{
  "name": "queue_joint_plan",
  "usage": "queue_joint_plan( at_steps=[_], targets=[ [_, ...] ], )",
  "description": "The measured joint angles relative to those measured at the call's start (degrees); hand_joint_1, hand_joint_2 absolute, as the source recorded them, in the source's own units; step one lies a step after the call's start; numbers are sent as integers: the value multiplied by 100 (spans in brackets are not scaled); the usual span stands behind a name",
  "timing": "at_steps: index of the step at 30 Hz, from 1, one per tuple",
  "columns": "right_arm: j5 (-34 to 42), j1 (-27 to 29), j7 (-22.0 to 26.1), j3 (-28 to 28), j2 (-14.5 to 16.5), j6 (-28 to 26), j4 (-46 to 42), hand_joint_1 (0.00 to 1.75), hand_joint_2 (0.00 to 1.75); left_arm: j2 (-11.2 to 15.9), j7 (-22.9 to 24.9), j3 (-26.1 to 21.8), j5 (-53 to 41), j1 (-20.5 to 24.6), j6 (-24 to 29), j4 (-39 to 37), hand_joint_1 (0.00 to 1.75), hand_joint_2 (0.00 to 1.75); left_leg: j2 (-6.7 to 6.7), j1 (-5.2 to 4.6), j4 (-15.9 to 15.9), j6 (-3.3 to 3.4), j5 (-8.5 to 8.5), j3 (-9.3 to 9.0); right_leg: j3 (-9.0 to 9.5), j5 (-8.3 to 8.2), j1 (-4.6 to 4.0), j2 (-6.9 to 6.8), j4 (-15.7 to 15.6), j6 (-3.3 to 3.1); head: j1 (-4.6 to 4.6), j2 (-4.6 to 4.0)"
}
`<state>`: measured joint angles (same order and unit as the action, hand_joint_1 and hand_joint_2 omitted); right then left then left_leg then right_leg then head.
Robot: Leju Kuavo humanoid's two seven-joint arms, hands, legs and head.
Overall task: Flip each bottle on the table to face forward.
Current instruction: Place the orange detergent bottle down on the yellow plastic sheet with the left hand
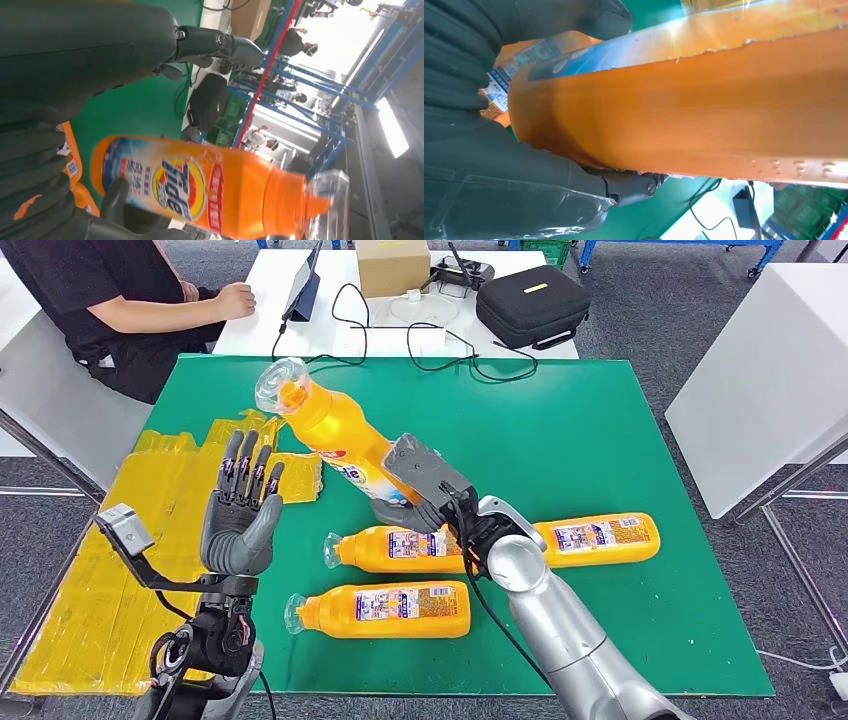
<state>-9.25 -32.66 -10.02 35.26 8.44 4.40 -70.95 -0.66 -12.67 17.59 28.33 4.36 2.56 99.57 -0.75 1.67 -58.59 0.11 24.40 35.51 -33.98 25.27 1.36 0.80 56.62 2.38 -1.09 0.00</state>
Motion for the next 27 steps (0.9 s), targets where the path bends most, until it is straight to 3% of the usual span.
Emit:
queue_joint_plan(
  at_steps=[13, 27],
  targets=[
    [-52, -606, 112, 373, 221, 6, 925, 175, 175, -37, 92, 235, 130, 248, -5, -163, 0, 175, 0, 0, -1, 1, -1, 2, -4, -1, 0, 2, 1, 0, 0, 0],
    [-1073, -886, 119, 1104, 558, -42, 1470, 175, 175, -78, 264, 233, 99, 343, 517, -167, 0, 175, 0, 0, -1, 0, -1, 3, -5, -1, 0, 1, 2, 0, 1, 0]
  ],
)
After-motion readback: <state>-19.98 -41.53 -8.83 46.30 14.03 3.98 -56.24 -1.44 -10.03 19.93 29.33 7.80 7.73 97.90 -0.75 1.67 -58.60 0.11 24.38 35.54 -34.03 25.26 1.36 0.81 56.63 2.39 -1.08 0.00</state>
